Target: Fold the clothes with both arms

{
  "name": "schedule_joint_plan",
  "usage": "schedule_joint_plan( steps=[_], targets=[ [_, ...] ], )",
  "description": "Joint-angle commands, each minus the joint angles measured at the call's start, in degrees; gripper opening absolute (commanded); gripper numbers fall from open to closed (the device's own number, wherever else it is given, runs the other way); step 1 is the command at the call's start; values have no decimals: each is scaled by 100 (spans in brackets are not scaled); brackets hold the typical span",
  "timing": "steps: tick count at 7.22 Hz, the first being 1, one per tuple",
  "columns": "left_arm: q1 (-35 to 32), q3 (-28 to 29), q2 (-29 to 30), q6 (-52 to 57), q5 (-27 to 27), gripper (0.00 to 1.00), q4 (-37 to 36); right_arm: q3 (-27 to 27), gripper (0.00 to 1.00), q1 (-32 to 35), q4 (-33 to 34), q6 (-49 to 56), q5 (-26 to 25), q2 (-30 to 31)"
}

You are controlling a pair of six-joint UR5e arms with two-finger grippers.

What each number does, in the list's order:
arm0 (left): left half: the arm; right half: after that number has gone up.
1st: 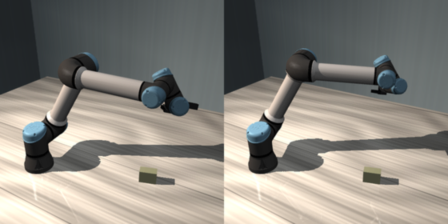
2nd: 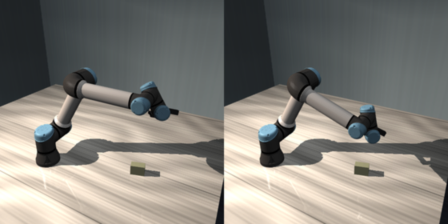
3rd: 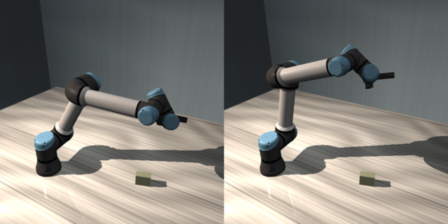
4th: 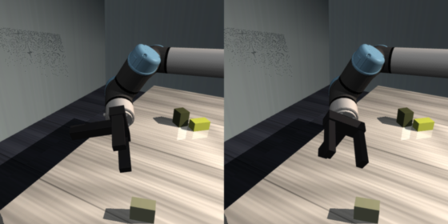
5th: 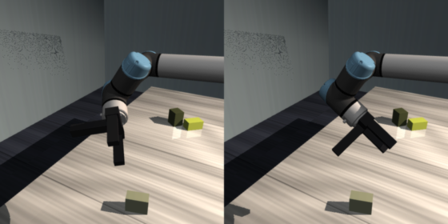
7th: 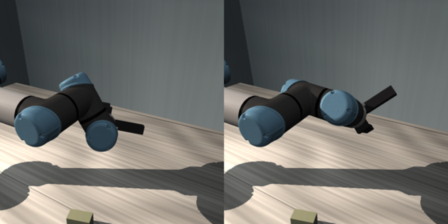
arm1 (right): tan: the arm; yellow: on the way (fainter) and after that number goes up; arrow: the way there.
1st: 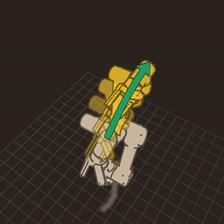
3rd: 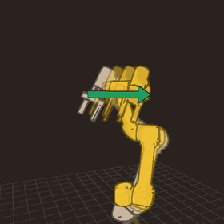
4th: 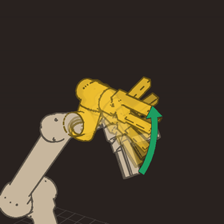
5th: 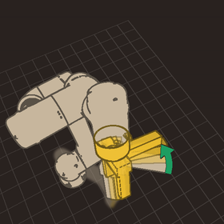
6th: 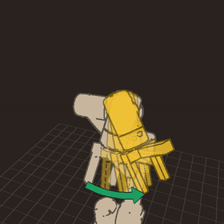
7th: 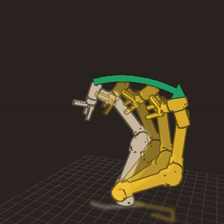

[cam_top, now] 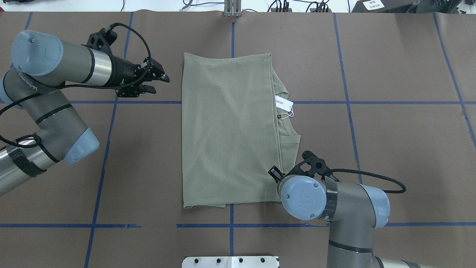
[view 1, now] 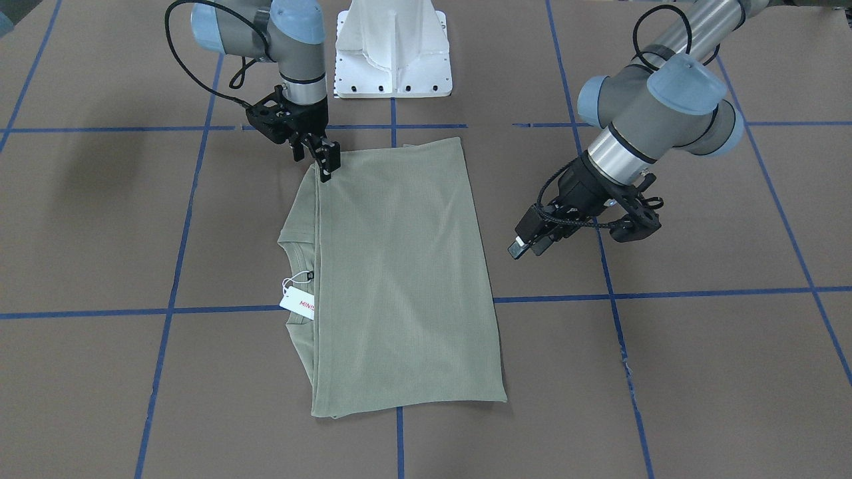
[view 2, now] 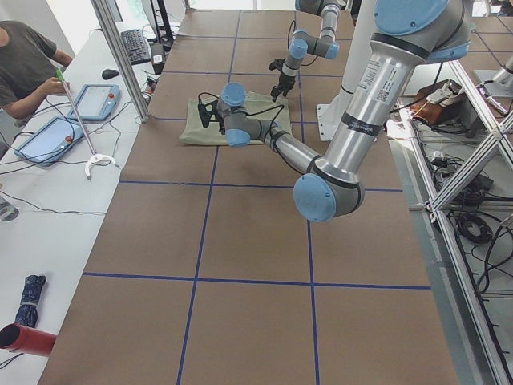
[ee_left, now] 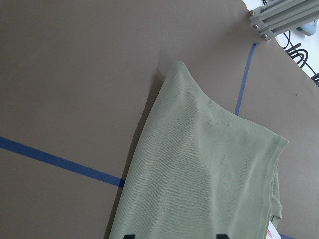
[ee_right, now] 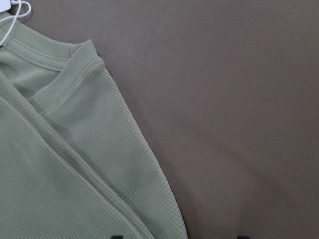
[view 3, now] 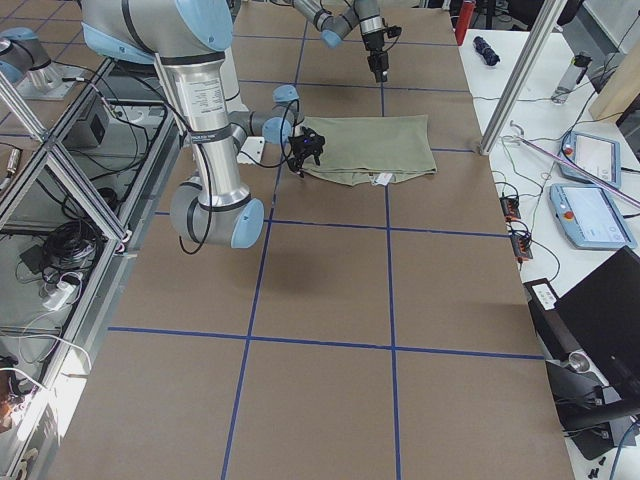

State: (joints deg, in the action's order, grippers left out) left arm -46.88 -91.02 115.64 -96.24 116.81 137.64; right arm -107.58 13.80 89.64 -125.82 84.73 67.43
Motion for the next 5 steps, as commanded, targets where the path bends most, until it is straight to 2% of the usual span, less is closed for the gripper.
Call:
schedule_joint_plan(
  steps=[1,2,5],
  targets=[
    [-5,-3,2,0,-9,63,0,-8,7,-27,1,-4,17,-45],
    [-5,-3,2,-9,-9,63,0,-17,0,-18,-8,57,43,-37],
    [-5,-12,-15,-43,-1,63,0,-270,0,-9,1,67,70,7]
  ],
)
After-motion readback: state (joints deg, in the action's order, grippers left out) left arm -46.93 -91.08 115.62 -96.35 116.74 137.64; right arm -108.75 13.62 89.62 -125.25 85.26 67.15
